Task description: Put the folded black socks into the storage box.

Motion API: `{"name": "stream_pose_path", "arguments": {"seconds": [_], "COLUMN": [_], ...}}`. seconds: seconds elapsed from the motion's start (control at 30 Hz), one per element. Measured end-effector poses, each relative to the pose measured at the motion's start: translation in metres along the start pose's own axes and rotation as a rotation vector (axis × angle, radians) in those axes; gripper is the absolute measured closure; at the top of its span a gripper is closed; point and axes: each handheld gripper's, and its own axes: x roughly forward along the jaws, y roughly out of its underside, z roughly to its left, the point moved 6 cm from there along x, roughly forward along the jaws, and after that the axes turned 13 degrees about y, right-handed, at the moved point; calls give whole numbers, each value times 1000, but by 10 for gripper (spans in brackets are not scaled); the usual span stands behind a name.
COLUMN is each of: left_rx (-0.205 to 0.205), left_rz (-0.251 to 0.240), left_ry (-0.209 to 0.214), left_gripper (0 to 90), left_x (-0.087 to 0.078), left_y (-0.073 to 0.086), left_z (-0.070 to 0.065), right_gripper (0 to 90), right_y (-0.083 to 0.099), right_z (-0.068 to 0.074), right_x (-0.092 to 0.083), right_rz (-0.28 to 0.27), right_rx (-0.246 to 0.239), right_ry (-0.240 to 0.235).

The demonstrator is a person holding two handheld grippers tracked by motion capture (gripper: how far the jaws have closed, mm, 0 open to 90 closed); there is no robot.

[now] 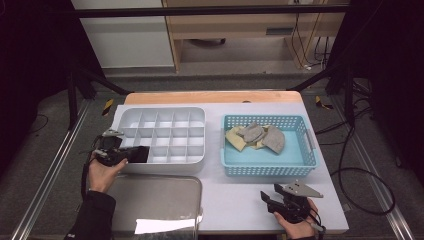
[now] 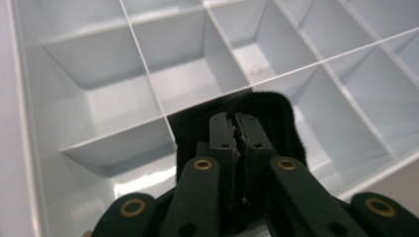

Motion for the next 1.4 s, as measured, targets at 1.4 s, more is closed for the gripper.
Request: {"name": "stream_pose_path", "arguments": {"seconds": [1.4], "left_rx": [110], "left_rz": [-299], "left_ry": [45], "left_gripper": [566], "left_x": [-31], "left_y": [12], "left_z": [-68], "right_gripper": [422], "right_y": [-5], "right_z": [-1], "right_x": [-5], "right_rz": [-26], "right_rx": [4], "right_ry": [-23]}}
